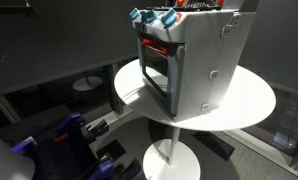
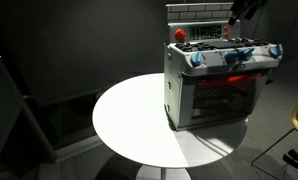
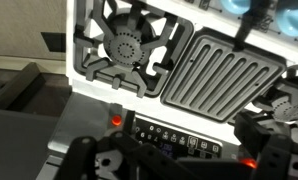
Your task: Push the top right button on the toy stove
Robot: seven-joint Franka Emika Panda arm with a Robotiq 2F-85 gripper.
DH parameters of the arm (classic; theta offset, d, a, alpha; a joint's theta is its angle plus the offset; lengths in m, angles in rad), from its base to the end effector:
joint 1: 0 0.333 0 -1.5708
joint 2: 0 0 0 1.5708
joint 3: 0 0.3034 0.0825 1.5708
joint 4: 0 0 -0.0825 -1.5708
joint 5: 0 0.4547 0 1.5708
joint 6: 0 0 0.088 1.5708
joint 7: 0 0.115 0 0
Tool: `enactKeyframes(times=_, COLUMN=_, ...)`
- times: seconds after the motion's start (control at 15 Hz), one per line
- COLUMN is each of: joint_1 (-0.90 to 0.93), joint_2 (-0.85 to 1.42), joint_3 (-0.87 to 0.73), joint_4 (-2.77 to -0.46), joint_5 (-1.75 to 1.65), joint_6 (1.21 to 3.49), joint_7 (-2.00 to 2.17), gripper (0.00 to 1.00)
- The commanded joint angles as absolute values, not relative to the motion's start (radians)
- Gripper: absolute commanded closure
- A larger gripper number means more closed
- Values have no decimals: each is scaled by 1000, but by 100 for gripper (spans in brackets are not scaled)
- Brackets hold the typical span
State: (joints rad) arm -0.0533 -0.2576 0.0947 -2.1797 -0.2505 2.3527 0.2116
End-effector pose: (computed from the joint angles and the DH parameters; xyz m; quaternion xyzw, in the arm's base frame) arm 0.5858 0.0216 0.5006 0.9704 -0.0144 0.2236 0.0899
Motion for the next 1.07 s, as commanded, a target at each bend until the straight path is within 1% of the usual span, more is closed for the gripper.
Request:
enactKeyframes(times=0.0, joint_1=-83, joint_2=-185, joint_3=88, joint_4=-2098, joint_5=-331, joint_6=2365, joint_7=278, gripper=0)
enactKeyframes(times=1.0, joint_1=-89, joint_2=5, joint_3=-5, joint_4=-1917, joint_5=-537, joint_6=2351, joint_7=460, gripper=0)
